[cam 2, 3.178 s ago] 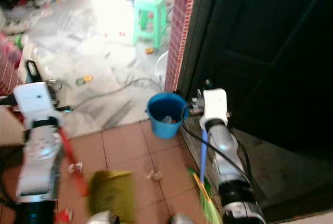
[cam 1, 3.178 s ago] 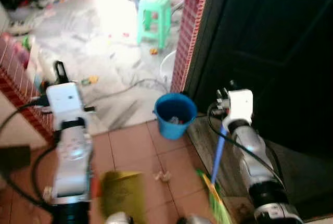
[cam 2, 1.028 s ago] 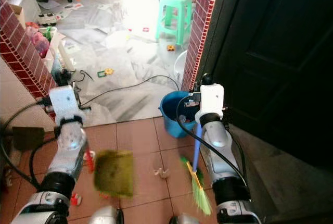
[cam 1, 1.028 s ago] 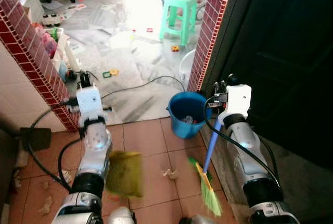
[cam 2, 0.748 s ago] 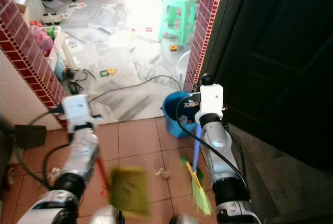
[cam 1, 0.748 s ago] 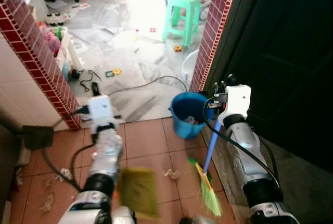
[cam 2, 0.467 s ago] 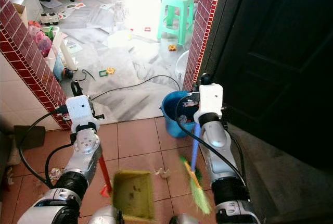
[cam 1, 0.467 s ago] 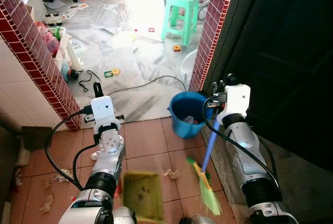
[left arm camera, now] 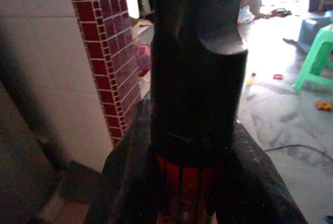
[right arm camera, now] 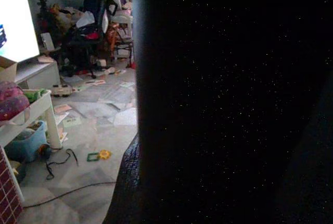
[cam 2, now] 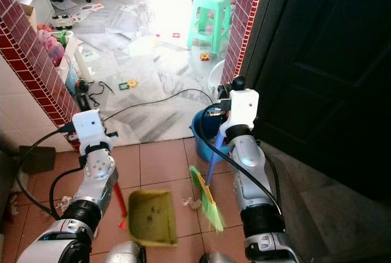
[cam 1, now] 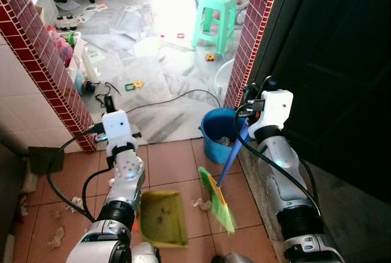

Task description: Sweep floor

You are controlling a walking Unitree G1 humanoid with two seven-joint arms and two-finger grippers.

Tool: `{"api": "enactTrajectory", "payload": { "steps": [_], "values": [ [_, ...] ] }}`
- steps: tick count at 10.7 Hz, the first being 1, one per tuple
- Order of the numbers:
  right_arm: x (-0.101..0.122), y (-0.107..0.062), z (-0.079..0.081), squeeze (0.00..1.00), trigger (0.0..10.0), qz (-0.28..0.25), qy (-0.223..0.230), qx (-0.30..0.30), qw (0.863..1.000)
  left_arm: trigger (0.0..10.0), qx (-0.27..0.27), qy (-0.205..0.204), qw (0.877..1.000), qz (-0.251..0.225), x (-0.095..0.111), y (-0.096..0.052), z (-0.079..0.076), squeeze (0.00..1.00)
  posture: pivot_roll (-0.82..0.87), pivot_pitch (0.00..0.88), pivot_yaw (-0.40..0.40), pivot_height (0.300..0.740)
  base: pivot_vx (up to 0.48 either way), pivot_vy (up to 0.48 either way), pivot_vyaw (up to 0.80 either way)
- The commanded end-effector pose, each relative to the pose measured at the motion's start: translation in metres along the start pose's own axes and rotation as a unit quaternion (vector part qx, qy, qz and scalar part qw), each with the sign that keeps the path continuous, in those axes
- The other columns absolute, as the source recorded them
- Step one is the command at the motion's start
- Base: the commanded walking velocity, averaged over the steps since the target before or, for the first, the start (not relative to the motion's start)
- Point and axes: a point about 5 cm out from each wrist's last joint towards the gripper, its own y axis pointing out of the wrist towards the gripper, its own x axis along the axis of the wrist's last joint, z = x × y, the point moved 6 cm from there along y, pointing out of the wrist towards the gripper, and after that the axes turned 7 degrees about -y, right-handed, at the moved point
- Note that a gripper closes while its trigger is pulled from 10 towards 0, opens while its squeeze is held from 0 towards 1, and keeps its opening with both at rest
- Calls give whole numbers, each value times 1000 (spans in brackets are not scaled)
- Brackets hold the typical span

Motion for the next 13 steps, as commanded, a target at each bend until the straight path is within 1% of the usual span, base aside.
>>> {"api": "enactTrajectory", "payload": {
  "steps": [1,2,4,5,6,7,8,9,10,12,13],
  "values": [
    [11,5,-1,0,10000,-14,-6,3,1000,10000,1,4,1000,-14,8,5,-2,0,-64,15,-7,740,0,0,0],
    [9,5,-2,0,10000,-7,-11,1,1000,10000,-2,12,1000,13,-1,5,-6,0,-66,15,-5,740,0,0,0],
    [3,4,-6,0,10000,8,-13,-10,1000,10000,-21,13,999,22,-4,4,-15,0,-70,11,-4,740,0,0,0],
    [0,5,-3,0,10000,15,3,-11,1000,10000,-28,10,999,21,-4,3,-18,0,-68,9,-4,740,0,0,0],
    [-3,7,2,0,10000,30,73,-24,997,10000,-34,5,999,23,-4,2,-21,0,-67,9,-5,740,0,0,0],
    [2,10,10,0,10000,29,126,-23,991,10000,-35,4,999,25,-5,3,-22,0,-67,9,-6,740,0,0,0],
    [13,14,19,0,10000,18,159,-14,987,10000,-35,2,999,27,-5,3,-22,0,-67,7,-7,740,0,0,0],
    [27,18,24,0,10000,1,171,-3,985,10000,-36,-1,999,30,-6,3,-23,0,-69,6,-7,740,0,0,0],
    [34,20,24,0,10000,-8,167,2,986,10000,-45,-8,998,33,-5,3,-26,0,-69,6,-7,740,0,0,0],
    [50,18,19,0,10000,-38,100,33,994,10000,-65,-25,997,31,1,6,-31,0,-76,11,-4,740,0,0,0],
    [58,16,10,0,10000,-51,40,51,997,10000,-93,-49,994,19,13,10,-36,0,-73,20,-4,740,0,0,0]
  ]
}}
